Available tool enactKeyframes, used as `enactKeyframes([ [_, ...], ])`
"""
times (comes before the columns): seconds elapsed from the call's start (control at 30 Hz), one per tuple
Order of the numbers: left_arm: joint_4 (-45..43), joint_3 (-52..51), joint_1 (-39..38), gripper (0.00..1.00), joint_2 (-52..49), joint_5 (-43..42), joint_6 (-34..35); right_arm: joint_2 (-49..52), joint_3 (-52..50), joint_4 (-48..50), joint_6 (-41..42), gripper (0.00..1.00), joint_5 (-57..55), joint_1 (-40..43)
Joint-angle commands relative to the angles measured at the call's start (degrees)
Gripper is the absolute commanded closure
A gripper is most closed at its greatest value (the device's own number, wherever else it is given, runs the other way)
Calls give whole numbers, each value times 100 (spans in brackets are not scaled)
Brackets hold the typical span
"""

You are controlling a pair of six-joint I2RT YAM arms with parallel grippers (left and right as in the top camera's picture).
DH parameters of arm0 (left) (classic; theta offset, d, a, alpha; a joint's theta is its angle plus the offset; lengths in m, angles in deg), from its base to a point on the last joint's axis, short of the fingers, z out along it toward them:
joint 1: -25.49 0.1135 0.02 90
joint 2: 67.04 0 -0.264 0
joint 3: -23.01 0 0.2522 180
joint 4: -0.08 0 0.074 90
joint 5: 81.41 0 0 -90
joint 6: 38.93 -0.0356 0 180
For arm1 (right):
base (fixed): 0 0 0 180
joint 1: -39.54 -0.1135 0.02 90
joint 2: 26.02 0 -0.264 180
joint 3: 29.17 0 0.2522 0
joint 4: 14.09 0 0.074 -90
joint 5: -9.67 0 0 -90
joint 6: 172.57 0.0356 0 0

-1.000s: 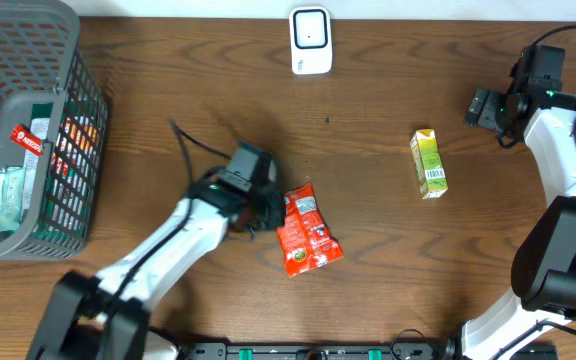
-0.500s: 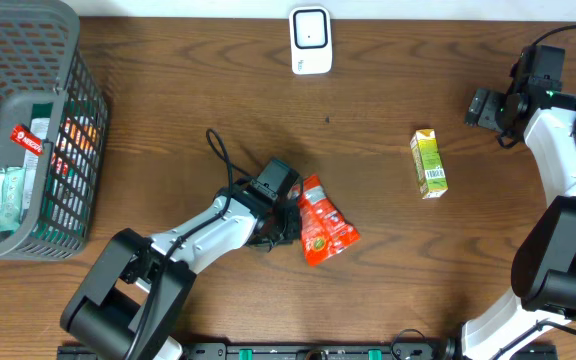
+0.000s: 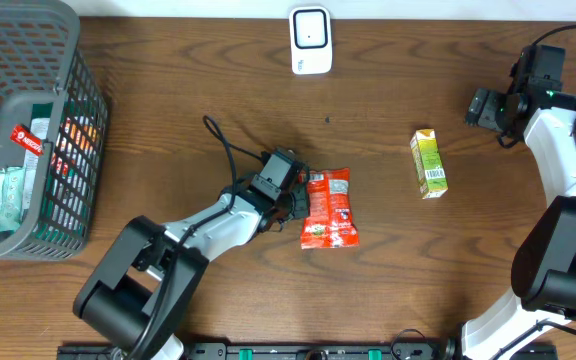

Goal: Scan the item barcode
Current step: 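Release the bag and pull the left gripper back leftward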

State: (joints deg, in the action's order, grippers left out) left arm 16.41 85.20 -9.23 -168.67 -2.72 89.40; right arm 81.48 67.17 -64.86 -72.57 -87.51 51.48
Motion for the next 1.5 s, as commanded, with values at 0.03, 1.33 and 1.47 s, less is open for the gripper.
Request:
enactKeyframes([
  [0.03,9,-52,-13,92,-420,105,496,-111,114,-2,0,1,-46,-4],
  [1.33,3692,866,1528,83,2898,1115,-1569,-111,114,144,216,1,326,-4],
  [1.47,3788,852,1578,75,2881,1115,-1582,-111,114,144,216,1,317,-4],
])
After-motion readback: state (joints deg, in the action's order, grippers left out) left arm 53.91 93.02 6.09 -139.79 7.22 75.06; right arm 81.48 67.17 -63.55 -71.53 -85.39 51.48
